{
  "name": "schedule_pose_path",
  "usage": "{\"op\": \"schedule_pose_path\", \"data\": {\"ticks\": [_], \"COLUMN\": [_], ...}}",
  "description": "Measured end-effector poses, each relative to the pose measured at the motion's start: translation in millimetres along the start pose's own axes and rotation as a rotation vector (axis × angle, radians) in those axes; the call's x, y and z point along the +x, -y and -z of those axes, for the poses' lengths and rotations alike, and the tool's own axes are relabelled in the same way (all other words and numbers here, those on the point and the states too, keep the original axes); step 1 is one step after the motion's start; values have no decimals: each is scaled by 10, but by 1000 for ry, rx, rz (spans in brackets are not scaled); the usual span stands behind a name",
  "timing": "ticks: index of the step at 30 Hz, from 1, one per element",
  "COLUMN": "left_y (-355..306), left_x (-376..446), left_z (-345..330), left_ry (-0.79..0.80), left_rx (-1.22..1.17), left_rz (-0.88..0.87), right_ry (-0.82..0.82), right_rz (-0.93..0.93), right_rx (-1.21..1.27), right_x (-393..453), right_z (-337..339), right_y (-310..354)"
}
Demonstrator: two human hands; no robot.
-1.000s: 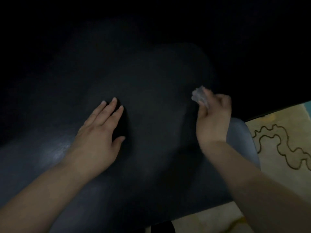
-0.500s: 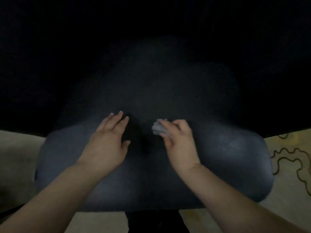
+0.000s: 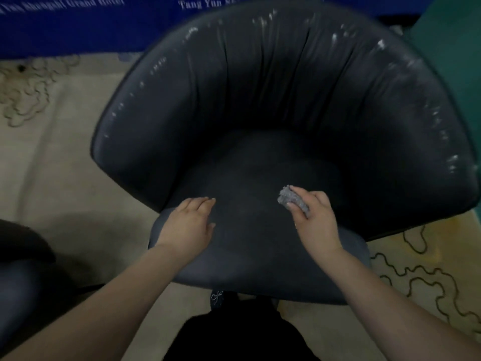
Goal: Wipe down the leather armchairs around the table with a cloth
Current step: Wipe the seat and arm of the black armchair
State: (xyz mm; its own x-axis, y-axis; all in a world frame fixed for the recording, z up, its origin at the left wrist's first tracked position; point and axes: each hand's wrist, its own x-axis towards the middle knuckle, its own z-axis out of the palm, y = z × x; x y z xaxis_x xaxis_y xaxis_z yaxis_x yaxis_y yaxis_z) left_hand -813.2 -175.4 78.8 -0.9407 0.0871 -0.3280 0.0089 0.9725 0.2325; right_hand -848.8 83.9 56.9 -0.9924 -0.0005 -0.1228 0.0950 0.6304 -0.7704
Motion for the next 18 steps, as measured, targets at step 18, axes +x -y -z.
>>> {"op": "schedule_pose_path", "data": {"ticks": [18], "left_y": [1312], "left_x": [-107], "left_z": [1169], "left_ry": [-2], "left_rx": [-39], "left_rz": [-172], "right_ry": [-181], "right_rz": [-173], "right_rx": [-5], "right_x": [-126], "right_z": [-524], "right_y": [1468]}}
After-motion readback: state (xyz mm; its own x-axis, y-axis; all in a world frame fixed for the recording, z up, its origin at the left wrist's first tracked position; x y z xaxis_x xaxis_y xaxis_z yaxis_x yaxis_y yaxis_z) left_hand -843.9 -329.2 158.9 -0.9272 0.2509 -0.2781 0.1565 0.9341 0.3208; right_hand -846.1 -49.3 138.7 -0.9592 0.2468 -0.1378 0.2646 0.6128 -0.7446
